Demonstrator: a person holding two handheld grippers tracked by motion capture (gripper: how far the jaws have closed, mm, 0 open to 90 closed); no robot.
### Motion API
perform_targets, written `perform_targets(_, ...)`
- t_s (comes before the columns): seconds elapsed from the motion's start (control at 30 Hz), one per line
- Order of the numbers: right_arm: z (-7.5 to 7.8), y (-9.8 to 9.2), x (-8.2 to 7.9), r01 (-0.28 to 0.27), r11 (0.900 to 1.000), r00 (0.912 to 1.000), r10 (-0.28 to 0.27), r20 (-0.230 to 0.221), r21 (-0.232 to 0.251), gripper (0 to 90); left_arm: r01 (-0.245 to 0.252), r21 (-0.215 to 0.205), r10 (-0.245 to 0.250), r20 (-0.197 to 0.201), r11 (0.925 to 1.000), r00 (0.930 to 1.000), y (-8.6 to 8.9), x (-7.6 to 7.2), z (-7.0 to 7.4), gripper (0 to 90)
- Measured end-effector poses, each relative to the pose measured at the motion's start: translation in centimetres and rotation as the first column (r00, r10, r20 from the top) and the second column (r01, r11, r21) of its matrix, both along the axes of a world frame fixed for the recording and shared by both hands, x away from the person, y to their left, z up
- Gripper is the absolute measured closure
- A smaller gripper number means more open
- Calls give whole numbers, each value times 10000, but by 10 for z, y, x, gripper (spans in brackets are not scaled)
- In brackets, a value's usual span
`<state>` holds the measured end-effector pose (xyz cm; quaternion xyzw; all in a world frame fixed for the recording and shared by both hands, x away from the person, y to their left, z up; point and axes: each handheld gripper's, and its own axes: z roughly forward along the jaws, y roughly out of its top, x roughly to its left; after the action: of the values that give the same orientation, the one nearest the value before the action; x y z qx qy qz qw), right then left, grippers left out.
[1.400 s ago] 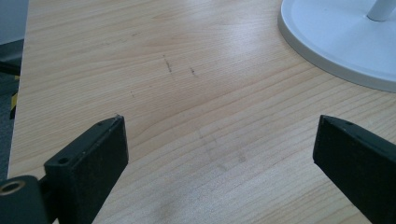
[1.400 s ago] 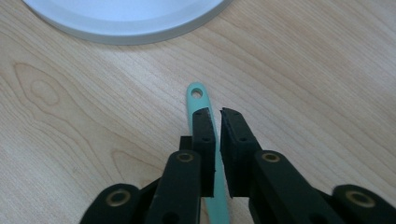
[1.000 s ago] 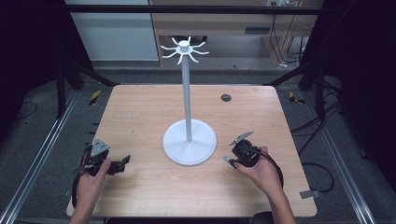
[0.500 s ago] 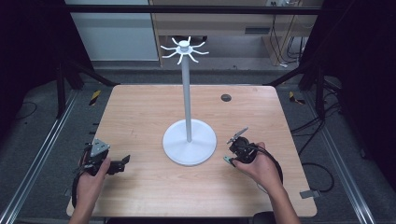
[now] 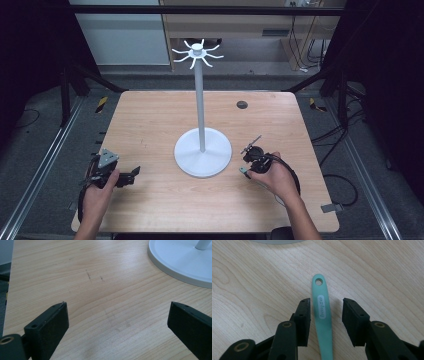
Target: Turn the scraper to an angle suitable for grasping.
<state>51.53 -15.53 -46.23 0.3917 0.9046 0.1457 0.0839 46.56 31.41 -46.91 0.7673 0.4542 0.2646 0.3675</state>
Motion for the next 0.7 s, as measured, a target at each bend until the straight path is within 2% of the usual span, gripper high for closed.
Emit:
perform_targets(0.23,0,1,2,-157,9999,9998,156,-116,-54,632,32,-17,-32,5,10000,10000,-1,0,0,33)
perform_targets(0.53,-4,3,5,-72,9999,9994,68,-345,-106,652,59,-18,-59,3,10000,10000,-1,0,0,34)
perform_targets(0.6,-5,2,6,-366,9992,9991,362,-219,-156,650,58,9,-58,3,10000,10000,-1,0,0,34)
perform_targets(0.63,-5,3,6,-175,9998,9992,171,-348,-102,652,58,9,-58,3,10000,10000,-1,0,0,34)
perform_targets(0.7,-6,3,6,-259,9995,9991,254,-352,-159,659,68,27,-68,-17,10000,10000,-1,-1,0,34)
